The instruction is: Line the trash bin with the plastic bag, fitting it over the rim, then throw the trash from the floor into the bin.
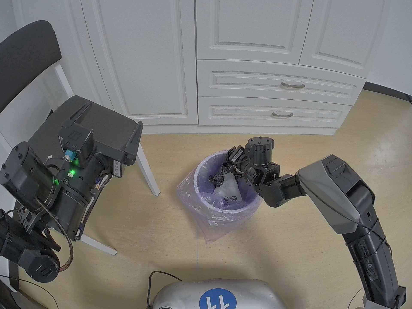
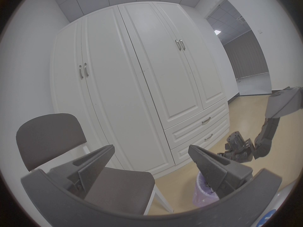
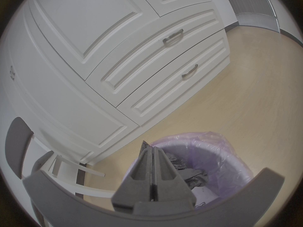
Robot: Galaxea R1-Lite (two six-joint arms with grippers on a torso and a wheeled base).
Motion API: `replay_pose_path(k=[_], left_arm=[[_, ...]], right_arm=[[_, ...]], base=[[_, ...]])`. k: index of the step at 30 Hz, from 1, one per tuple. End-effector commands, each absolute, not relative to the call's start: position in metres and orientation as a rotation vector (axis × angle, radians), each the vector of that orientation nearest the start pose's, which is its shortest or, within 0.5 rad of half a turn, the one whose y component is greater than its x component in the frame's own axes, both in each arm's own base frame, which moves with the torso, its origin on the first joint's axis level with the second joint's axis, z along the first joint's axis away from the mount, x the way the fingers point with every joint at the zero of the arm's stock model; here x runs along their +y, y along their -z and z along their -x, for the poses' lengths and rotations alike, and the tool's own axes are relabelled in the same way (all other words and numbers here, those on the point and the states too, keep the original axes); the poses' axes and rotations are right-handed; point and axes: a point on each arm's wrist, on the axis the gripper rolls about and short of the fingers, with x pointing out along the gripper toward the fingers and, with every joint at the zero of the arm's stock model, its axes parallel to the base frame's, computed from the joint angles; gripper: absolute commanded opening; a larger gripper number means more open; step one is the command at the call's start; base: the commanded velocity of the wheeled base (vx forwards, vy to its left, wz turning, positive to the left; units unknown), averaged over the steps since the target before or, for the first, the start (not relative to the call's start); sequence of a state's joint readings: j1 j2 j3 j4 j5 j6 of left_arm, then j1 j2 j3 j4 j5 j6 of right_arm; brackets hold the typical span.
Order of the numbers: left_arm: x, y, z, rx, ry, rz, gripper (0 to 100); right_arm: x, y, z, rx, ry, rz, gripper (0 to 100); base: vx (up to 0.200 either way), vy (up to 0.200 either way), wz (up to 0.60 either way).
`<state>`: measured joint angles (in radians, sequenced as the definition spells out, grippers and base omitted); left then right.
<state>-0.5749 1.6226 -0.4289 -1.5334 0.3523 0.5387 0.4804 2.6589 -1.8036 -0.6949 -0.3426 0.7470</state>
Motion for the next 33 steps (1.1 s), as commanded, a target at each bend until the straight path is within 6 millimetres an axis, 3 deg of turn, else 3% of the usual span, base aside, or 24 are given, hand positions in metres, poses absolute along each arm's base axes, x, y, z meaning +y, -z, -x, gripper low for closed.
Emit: replay_pose_path(k=[1, 5, 8, 24, 30, 33], left_arm=[[-0.127, -0.198, -0.21, -0.352, 0.133, -0.381, 100], [-0.127, -0.198, -0.21, -0.353, 0.132, -0.38, 100], [-0.128, -0.197, -0.211, -0.35, 0.135, -0.382, 100], [-0.128, -0.195, -0.212, -0.34, 0.135, -0.387, 100], [-0.129, -0.194, -0.212, -0.339, 0.137, -0.388, 100], [-0.127, -0.195, -0.211, -0.342, 0.134, -0.386, 100]], right_arm=[[0.249, -0.005, -0.483, 0.245, -0.063, -0.652, 0], [0.251, 0.004, -0.485, 0.273, -0.067, -0.64, 0], [0.259, 0.023, -0.481, 0.338, -0.06, -0.602, 0], [0.264, 0.034, -0.469, 0.394, -0.081, -0.554, 0], [0.262, 0.01, -0.463, 0.378, -0.087, -0.56, 0], [0.258, -0.027, -0.441, 0.344, -0.128, -0.574, 0]], base=[[0.0, 0.0, 0.0], [0.0, 0.0, 0.0], [0.0, 0.0, 0.0], [0.0, 0.0, 0.0], [0.0, 0.0, 0.0], [0.0, 0.0, 0.0]])
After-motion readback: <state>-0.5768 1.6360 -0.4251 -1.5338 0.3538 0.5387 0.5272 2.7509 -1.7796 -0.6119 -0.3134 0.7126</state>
